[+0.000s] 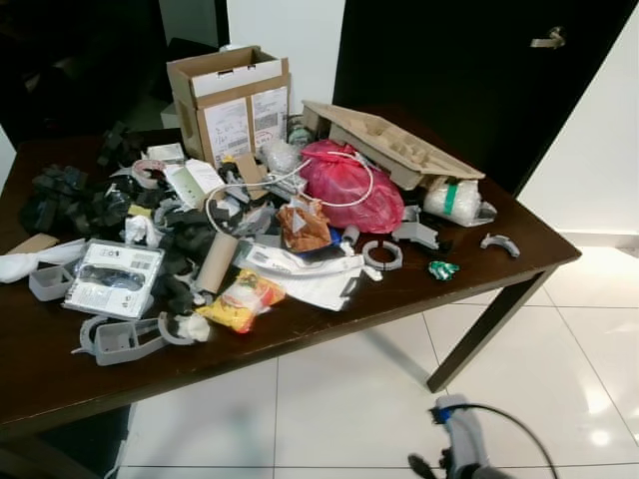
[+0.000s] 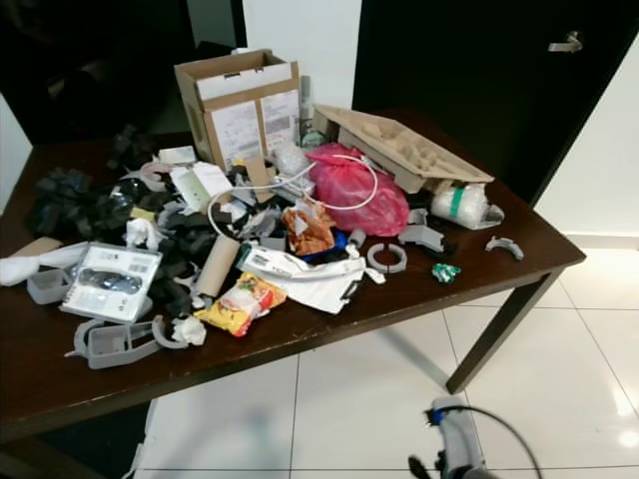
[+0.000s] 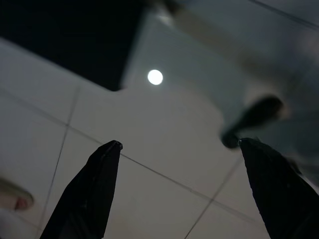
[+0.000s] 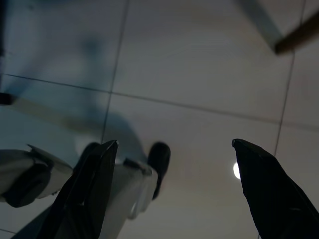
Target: Picking trash to rubbish bin
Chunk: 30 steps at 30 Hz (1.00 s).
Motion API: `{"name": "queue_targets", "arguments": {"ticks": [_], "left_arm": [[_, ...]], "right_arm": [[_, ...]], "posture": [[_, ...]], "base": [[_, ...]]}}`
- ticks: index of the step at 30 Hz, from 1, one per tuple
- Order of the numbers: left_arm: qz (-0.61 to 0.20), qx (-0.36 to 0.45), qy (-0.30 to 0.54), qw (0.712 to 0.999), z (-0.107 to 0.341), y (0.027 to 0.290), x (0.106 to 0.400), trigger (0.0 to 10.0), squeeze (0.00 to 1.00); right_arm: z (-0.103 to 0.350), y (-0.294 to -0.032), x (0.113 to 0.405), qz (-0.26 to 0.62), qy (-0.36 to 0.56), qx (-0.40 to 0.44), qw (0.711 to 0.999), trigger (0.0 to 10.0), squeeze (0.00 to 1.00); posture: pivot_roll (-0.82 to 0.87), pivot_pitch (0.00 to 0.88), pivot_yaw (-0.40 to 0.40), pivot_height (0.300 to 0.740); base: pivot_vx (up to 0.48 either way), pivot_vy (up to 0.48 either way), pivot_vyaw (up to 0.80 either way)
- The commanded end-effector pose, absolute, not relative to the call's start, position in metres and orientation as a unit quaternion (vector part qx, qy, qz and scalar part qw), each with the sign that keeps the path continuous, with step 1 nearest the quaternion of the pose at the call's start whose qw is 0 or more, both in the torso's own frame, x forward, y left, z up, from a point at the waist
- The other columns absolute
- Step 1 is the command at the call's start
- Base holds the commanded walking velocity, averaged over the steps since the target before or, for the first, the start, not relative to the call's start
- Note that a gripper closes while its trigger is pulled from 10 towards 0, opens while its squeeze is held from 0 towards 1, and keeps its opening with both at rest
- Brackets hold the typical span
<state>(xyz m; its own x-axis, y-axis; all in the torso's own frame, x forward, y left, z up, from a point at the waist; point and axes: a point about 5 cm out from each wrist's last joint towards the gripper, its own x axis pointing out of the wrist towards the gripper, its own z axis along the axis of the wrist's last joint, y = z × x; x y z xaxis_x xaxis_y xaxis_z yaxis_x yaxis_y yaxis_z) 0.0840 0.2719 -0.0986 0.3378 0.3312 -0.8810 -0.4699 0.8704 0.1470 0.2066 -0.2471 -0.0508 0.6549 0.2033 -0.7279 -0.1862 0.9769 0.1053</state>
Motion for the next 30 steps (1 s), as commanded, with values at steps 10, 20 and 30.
{"name": "queue_targets", "arguments": {"ticks": [10, 20, 30], "left_arm": [[0.370, -0.113, 0.442, 0.809, -0.075, 0.336, 0.052, 10.0, 0.00], [0.434, -0.137, 0.318, 0.831, -0.046, 0.377, 0.033, 10.0, 0.00], [0.273, -0.097, 0.051, 0.956, 0.046, 0.424, 0.072, 10.0, 0.00]], "right_arm": [[-0.015, -0.255, 0.213, 0.382, 0.360, 0.101, 0.845, 10.0, 0.00], [0.016, -0.261, 0.230, 0.493, 0.332, 0.059, 0.802, 10.0, 0.00], [0.031, -0.246, 0.248, 0.548, 0.302, 0.055, 0.778, 10.0, 0.00]], "posture": [[0.11, 0.103, -0.056, 0.740], [0.13, 0.108, -0.071, 0.740], [0.18, 0.117, -0.094, 0.740]], "base": [[0.000, 0.000, 0.00], [0.000, 0.000, 0.00], [0.000, 0.000, 0.00]]}}
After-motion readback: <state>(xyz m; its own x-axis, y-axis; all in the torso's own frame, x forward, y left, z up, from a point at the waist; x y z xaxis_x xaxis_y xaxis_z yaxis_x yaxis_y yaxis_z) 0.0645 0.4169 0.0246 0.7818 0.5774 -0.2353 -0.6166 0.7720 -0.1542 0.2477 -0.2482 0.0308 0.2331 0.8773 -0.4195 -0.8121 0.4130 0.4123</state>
